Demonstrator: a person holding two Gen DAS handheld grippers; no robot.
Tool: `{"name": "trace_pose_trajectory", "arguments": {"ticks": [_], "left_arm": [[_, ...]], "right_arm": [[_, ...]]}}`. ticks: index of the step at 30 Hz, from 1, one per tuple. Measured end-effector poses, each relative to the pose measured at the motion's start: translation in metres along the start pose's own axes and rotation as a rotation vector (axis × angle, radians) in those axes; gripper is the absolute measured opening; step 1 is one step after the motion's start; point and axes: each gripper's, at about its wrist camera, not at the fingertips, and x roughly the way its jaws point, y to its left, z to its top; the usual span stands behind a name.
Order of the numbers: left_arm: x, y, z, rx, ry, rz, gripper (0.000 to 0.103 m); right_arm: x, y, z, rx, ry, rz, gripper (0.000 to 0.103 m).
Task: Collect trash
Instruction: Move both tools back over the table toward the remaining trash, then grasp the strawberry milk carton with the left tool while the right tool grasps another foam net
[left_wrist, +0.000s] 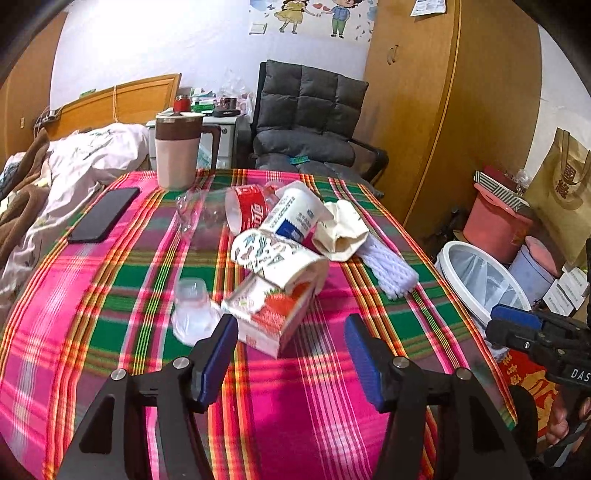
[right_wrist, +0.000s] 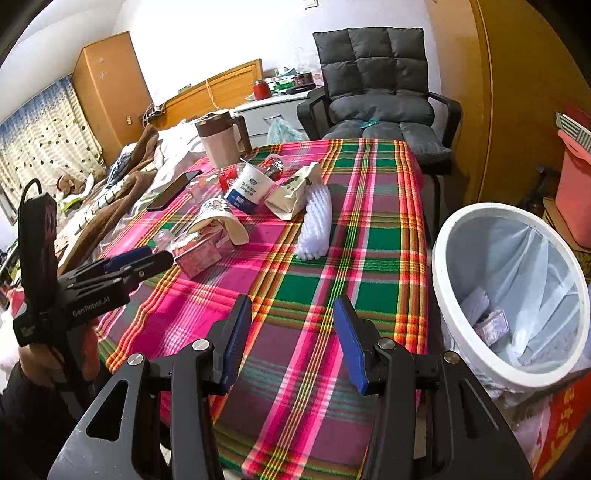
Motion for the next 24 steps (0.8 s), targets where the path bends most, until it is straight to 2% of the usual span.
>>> {"name": "trace_pose_trajectory", "arguments": {"ticks": [8,14,16,19,24], "left_arm": [[0.023,0.003,0.016,0.069,-0.006,0.021,0.066],[0.048,0.009,0.016,0.08,0.064,0.015,0.067],[0.045,0.006,0.014,0.091,0.064,0.0,0.067],[0.038,0.002,0.01,0.079,0.067,-0.066,0.067],[0.041,0.007,0.007,0.037,0.067,-0.022,0.067]], "right_arm": [[0.013,-0.005,0.011,0.002,-0.001,-0.005,0.048],[0.031,-0.011,0.023,-0.006,0.011,-0.018,0.048],[0.037,-0.014,0.025,-0.008,0.019,-0.021,0.049],[0.046,-0.017,0.03,-0.008,0.026,-0.03,0.049],[0.056,-0.022,0.035,-0.002,0.027,-0.037,0.049]]}}
